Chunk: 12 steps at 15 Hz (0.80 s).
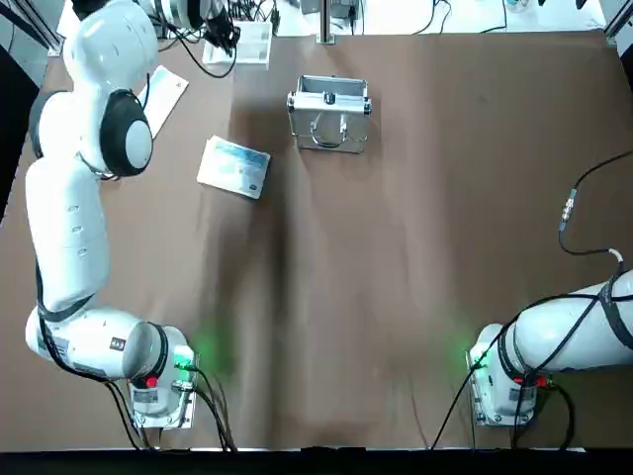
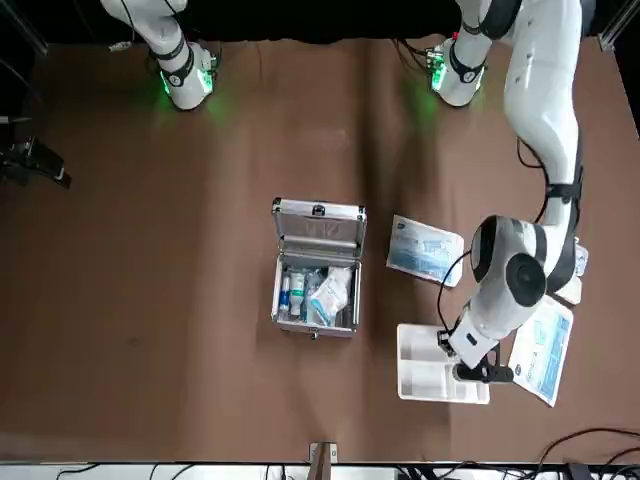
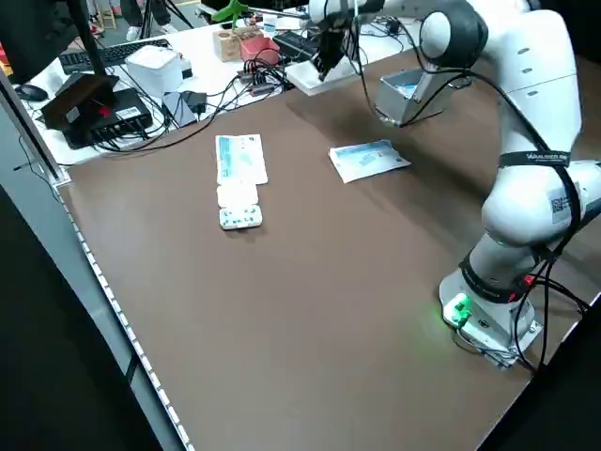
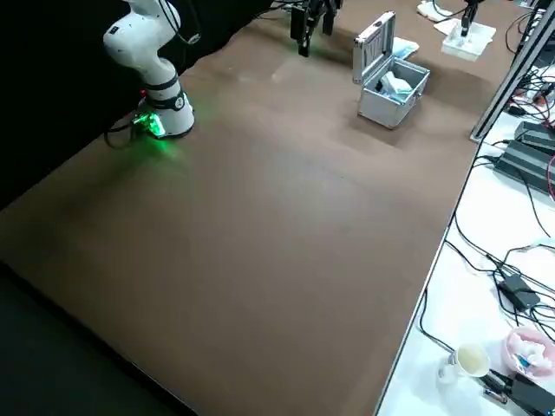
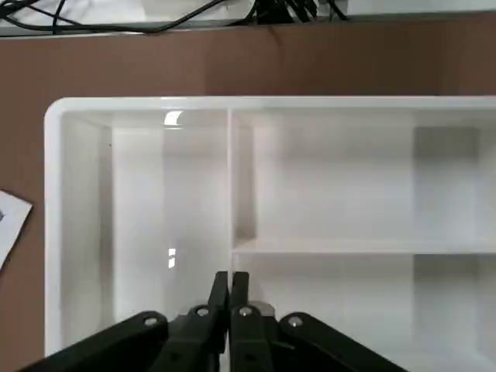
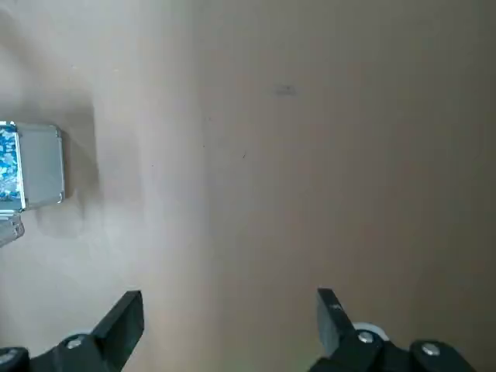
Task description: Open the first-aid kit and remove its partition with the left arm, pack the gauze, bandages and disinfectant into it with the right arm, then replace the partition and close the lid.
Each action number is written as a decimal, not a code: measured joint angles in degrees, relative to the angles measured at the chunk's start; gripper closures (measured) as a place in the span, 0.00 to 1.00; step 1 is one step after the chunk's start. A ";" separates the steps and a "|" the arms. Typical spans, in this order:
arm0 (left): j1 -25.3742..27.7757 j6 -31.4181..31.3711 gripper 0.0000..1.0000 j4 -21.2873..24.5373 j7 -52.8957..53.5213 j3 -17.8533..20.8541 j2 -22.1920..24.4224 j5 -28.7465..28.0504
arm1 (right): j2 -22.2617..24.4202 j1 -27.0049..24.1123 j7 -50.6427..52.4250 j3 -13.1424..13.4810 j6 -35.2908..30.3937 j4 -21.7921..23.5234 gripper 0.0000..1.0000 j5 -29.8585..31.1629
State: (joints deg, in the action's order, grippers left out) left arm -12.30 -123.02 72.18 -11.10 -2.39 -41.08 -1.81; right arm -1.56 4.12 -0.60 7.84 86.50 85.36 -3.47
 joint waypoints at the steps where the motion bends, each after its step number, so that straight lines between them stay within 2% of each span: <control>1: -0.13 1.95 0.97 -0.01 -0.01 -0.09 1.39 0.00 | 0.00 0.00 0.01 0.05 0.00 0.00 0.01 0.00; 4: -0.21 6.31 0.97 -0.02 -0.01 -0.75 5.18 0.00 | 0.00 0.00 0.04 0.06 -0.01 0.00 0.01 0.00; 6: -0.25 7.05 0.97 0.00 -0.56 -1.96 6.91 0.00 | -0.01 0.00 0.04 0.06 -0.03 0.00 0.01 0.00; 8: -0.90 7.39 0.97 0.04 -4.71 -3.67 8.08 0.00 | -0.01 0.01 0.05 0.05 -0.03 0.00 0.01 0.00; 12: -4.04 7.44 0.97 0.35 -9.43 -4.02 8.09 0.00 | -0.01 0.00 0.06 0.07 0.03 0.00 0.01 0.00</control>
State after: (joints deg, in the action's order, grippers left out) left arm -16.35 -115.58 72.53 -20.53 -6.41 -32.99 -1.81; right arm -1.57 4.12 -0.54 7.90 86.53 85.36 -3.47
